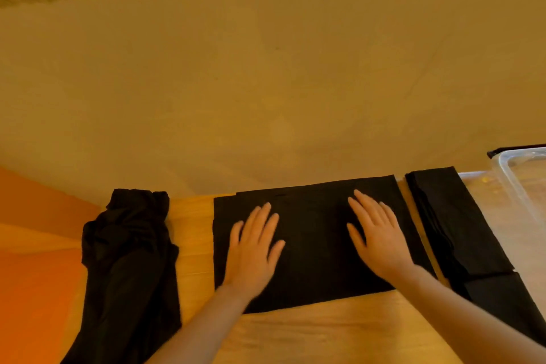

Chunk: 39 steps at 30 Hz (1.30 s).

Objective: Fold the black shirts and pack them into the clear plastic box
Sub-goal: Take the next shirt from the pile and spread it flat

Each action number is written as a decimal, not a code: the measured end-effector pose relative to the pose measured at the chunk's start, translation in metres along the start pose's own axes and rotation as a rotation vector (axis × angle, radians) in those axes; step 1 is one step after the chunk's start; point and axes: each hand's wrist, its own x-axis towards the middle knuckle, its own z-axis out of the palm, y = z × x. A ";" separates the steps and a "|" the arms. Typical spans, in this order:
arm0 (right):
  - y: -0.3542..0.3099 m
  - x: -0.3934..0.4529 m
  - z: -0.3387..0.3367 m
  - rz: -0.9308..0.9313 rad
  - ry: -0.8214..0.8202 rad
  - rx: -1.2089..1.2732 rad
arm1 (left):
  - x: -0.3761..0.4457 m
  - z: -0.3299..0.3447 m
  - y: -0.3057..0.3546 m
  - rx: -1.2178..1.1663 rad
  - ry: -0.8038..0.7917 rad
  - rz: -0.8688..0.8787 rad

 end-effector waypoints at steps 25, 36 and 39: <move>-0.028 -0.209 0.022 0.157 -0.150 -0.107 | -0.199 0.014 0.029 0.144 -0.241 -0.198; -0.029 -0.246 0.001 0.101 -0.183 -0.024 | -0.236 0.011 0.049 0.051 -0.165 -0.212; -0.034 -0.223 -0.005 0.069 -0.183 0.008 | -0.213 0.008 0.051 0.054 -0.106 -0.232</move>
